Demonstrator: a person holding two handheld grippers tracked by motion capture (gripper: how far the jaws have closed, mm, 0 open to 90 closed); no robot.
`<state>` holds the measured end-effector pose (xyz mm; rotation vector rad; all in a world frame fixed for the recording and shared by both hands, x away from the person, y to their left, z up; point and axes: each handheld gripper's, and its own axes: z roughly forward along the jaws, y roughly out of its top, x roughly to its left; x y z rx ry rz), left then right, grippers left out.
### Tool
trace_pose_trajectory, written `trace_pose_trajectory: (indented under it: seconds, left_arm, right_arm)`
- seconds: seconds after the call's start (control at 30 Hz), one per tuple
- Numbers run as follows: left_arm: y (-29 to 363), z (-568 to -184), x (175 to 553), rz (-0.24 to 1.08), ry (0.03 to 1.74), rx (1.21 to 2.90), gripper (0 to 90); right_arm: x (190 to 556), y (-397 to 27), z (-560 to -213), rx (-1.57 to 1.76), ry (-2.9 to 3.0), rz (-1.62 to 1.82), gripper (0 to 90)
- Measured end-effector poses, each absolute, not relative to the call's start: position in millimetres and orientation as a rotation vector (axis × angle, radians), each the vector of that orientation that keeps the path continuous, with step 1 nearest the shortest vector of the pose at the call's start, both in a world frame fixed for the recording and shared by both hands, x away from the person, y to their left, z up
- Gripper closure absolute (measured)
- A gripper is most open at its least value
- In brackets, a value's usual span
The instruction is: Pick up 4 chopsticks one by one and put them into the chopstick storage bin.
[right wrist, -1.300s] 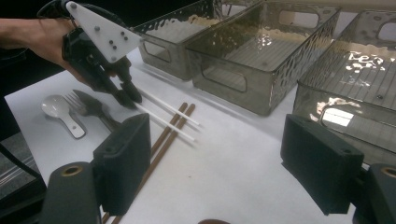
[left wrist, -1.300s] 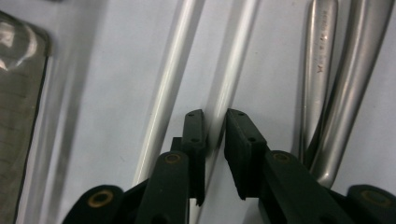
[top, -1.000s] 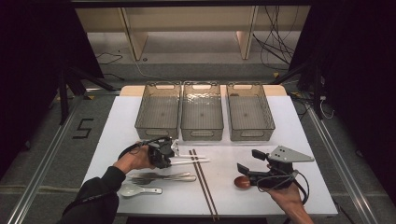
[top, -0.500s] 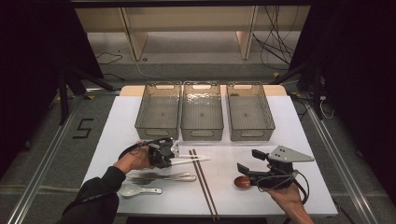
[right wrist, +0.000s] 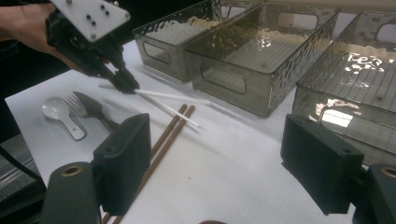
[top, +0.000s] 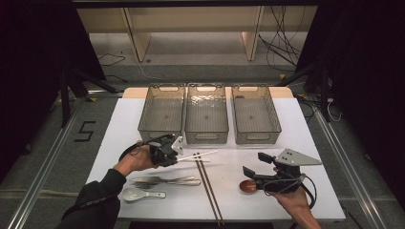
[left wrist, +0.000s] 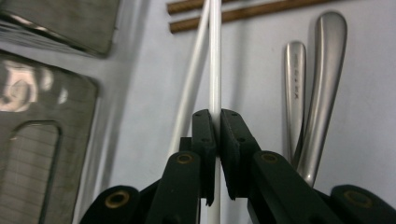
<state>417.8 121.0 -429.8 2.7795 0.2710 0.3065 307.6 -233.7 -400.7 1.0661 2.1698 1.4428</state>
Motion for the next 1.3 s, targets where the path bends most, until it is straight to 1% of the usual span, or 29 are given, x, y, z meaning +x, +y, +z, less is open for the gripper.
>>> trace_pose_trajectory:
  seconds: [0.03,0.17,0.2,0.27,0.33,0.43,0.77,0.8,0.9,1.2,1.3]
  left_arm:
    - [121.8,-427.3,418.2,0.315,0.281,2.763,84.1]
    - [126.1,-415.5,421.2,0.344,0.410,2.653,84.1]
    - [126.1,-415.5,421.2,0.344,0.410,2.653,84.1]
    - [130.5,-407.3,424.0,0.362,0.462,2.599,84.1]
    - [131.6,-405.4,424.4,0.376,0.475,2.591,84.1]
    - [138.4,-396.7,428.2,0.405,0.555,2.523,84.1]
    - [161.7,-381.5,441.0,0.426,0.669,2.415,84.1]
    - [167.3,-377.0,445.0,0.441,0.702,2.379,84.1]
    - [175.9,-370.2,452.1,0.465,0.745,2.343,84.0]
    - [198.9,-356.3,478.5,0.495,0.881,2.272,84.1]
    - [201.7,-353.8,483.3,0.508,0.899,2.262,84.1]
  right_arm:
    - [307.5,-233.7,-400.7,1.066,2.169,1.443,25.5]
    - [307.6,-233.8,-400.7,1.064,2.167,1.442,25.4]
    - [307.6,-233.9,-400.7,1.062,2.166,1.443,25.4]
    - [307.7,-234.2,-400.6,1.064,2.163,1.444,25.4]
    - [307.9,-234.4,-400.8,1.069,2.164,1.445,25.4]
    - [308.1,-234.7,-400.9,1.069,2.162,1.445,25.4]
    - [308.4,-235.5,-401.6,1.078,2.163,1.446,25.3]
    - [308.5,-235.5,-401.5,1.081,2.162,1.446,25.2]
    - [308.2,-235.4,-401.3,1.079,2.160,1.448,25.2]
    - [308.0,-235.5,-400.7,1.074,2.159,1.451,25.1]
    - [307.9,-235.5,-400.5,1.073,2.159,1.452,25.1]
